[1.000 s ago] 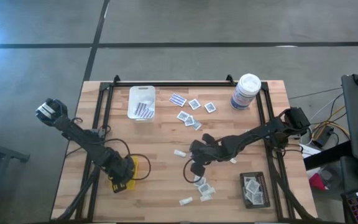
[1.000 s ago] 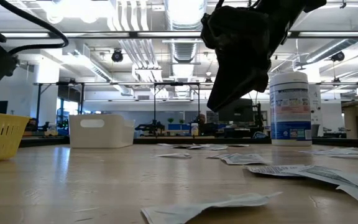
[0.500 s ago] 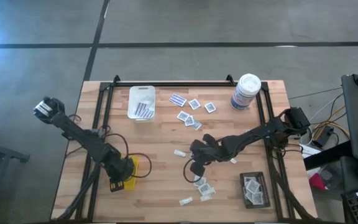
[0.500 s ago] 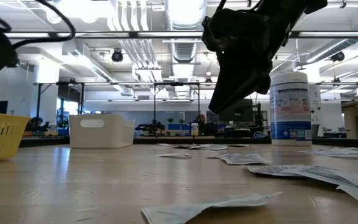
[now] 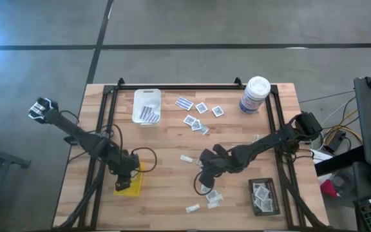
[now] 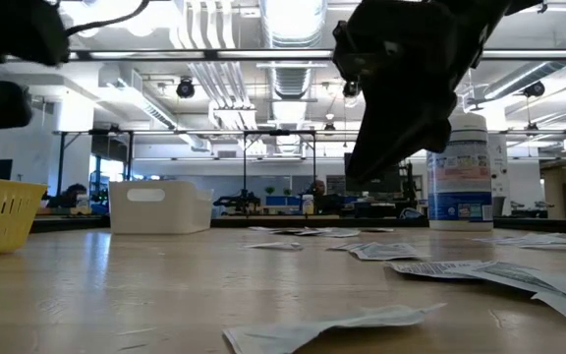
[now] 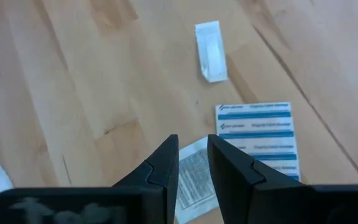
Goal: Pick & Place First Aid Supplies
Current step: Put the blue bandage into the white bin
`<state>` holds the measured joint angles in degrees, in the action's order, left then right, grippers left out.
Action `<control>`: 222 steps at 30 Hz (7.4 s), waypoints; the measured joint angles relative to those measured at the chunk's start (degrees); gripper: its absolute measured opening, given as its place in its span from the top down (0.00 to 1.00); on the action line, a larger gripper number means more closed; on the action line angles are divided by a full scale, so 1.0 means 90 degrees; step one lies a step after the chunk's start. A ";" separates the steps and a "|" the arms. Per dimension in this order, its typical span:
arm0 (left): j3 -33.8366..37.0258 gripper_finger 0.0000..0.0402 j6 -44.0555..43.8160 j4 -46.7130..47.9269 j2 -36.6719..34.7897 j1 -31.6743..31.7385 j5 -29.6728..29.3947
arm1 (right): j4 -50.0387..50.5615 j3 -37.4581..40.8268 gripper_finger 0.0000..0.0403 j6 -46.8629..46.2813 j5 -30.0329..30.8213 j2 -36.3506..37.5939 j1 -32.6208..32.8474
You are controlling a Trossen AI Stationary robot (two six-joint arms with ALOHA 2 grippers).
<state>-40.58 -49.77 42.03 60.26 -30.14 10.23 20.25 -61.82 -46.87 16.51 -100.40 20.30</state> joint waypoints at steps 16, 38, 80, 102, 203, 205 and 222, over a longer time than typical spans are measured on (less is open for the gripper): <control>0.0004 0.70 0.3008 -0.3174 -0.0024 0.1303 -0.1691 | 0.0058 0.0052 0.85 -0.0297 0.0015 0.0000 0.0260; 0.0280 0.70 0.4199 -0.7018 0.2711 0.1691 -0.1983 | 0.0063 0.0475 0.87 -0.1129 0.0387 0.0000 0.0339; -0.1501 0.70 0.4741 -0.7581 0.5990 0.2528 -0.2023 | 0.0081 0.0492 0.87 -0.1108 0.1001 0.0000 -0.0037; -0.1521 0.70 0.3325 -0.6723 0.6078 0.2549 -0.2141 | 0.0734 0.0505 0.85 -0.0942 0.0708 0.0000 -0.0445; -0.1489 0.70 0.3450 -0.6857 0.6087 0.2546 -0.2141 | -0.2762 0.2435 0.74 -0.2640 -0.2125 0.0355 -0.1022; -0.1489 0.70 0.3453 -0.6857 0.6087 0.2549 -0.2143 | -0.2840 0.2435 0.75 -0.2600 -0.2157 0.0350 -0.1009; -0.1489 0.70 0.3732 -0.6941 0.6087 0.2510 -0.1869 | -0.3712 0.2435 0.76 -0.2552 -0.2118 0.0010 -0.1018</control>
<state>-53.98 -16.19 -20.44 115.04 -7.55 -6.60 -13.16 -39.90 -69.84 -2.55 -100.31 11.14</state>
